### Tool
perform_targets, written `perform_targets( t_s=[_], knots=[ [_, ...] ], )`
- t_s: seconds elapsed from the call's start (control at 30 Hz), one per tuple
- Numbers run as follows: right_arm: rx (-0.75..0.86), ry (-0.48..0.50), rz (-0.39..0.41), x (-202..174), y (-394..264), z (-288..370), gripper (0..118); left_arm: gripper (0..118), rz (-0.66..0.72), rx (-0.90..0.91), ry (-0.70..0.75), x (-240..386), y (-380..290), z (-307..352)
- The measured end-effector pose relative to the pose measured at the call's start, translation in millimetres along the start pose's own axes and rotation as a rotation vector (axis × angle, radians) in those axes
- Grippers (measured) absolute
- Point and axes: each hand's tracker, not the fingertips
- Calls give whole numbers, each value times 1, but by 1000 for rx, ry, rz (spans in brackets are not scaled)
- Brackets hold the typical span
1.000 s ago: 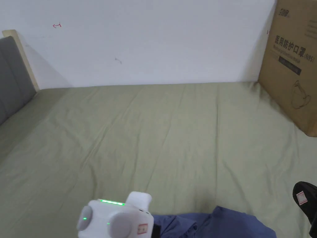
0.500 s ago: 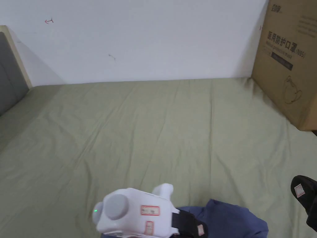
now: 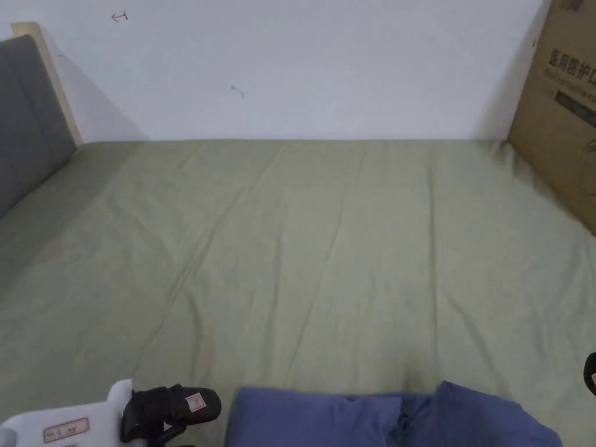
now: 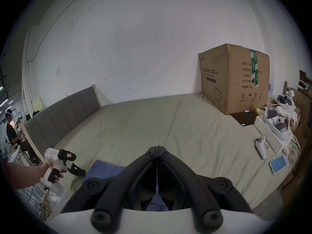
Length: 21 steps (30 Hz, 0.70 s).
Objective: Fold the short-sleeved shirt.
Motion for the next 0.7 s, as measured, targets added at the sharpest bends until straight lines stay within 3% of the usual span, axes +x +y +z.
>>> perform_targets(
  t_s=[0.07,0.17,0.23,0.3,0.33,0.37,0.4,0.43,0.47,0.5,0.63,0.7],
  knots=[
    [-23,9,2,-5,1,-5,0,118,77,-82,-54,-24,3,-18],
    [-41,17,23,-13,2,-10,0,118,38,-73,-280,-40,26,-32],
    [-49,14,40,-18,3,-14,0,118,87,-153,-269,-34,19,-68],
    [-57,21,47,-21,4,-17,0,113,7,-172,-193,-25,15,-88],
    [-59,24,49,-22,4,-19,0,102,-46,-174,-134,-19,15,-92],
    [-59,27,49,-23,4,-19,0,55,-92,-180,-57,-15,16,-97],
    [-58,32,49,-25,5,-19,0,20,-153,-174,147,-15,16,-101],
    [-58,35,48,-26,5,-19,0,20,-139,-168,251,-27,13,-98],
    [-59,38,48,-26,5,-19,0,20,-37,-141,39,-23,11,-94],
    [-61,40,47,-26,4,-20,0,20,-59,-146,70,-16,15,-90],
    [-69,54,21,-17,3,-17,0,20,-301,-94,306,44,3,-65],
    [-57,58,3,-17,3,-14,0,19,-383,-68,492,68,-1,-42]
  ],
)
